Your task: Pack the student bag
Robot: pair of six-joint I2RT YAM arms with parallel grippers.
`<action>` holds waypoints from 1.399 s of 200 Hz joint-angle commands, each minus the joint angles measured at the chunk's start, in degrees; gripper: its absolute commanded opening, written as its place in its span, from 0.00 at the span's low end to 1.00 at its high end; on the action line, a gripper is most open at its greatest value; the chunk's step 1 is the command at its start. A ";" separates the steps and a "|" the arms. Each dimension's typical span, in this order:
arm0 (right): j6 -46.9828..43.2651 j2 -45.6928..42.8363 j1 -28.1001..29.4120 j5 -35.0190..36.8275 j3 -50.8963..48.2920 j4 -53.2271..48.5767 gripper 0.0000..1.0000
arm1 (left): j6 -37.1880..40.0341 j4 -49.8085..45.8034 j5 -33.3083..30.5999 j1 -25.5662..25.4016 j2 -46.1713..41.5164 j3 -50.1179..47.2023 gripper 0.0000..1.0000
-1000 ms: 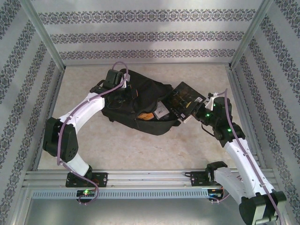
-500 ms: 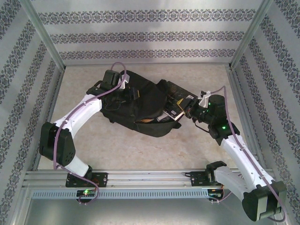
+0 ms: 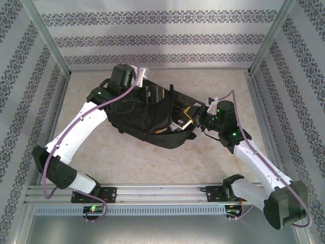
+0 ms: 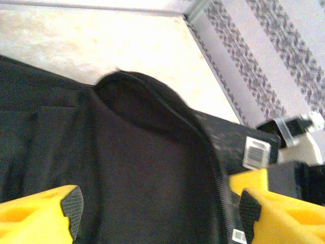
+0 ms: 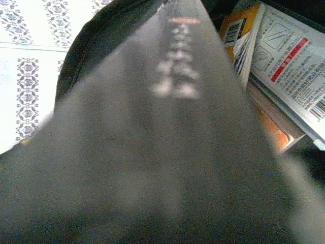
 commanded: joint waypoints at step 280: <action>-2.59 -4.13 2.25 -0.93 -2.70 3.93 0.00 | 11.23 -12.88 -18.90 -4.39 3.01 14.65 0.00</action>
